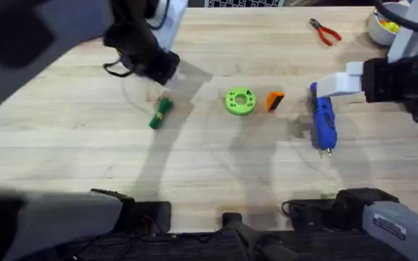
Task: Pick up the gripper from the table and insert it into the empty holder that is missing its gripper. Then pick up a screw, insert it into the mounting hole, and use the screwdriver to tighten it. Finally, clean up the table by picking up the vegetable and placing it into the bucket.
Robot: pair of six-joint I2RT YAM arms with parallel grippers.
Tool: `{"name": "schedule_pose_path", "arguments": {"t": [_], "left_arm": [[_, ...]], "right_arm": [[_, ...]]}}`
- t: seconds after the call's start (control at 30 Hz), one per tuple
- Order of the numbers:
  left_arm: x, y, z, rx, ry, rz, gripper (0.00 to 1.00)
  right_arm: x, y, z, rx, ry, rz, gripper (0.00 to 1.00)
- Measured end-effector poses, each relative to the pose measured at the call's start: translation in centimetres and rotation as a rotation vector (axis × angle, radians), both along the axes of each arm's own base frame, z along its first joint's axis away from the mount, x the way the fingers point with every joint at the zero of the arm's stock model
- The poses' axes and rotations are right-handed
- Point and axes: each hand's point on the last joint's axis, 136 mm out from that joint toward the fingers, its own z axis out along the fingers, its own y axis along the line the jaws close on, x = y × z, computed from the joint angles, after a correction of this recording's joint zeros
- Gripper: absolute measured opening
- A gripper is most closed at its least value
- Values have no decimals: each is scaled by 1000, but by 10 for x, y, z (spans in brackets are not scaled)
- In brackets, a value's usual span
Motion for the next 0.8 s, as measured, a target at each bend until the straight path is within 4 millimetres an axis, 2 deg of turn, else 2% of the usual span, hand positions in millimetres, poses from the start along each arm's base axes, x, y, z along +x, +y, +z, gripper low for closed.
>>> {"name": "schedule_pose_path", "arguments": {"t": [0.13,0.3,0.33,0.5,0.53,0.6,0.8], "left_arm": [[-6,4,30,-10,-87,3,19],[-17,9,49,-13,-132,7,19],[-18,9,51,-12,-136,3,60],[-21,11,58,-13,-157,11,841],[-21,11,59,-16,-158,17,950],[-22,11,59,-16,-161,17,984],[-20,13,60,-10,-167,36,985]], "right_arm": [[0,0,0,0,0,0,991],[0,0,0,0,0,0,991],[0,0,0,0,0,0,991],[0,0,0,0,0,0,992],[0,0,0,0,0,0,992],[0,0,0,0,1,0,991],[0,0,0,0,0,0,991]]}}
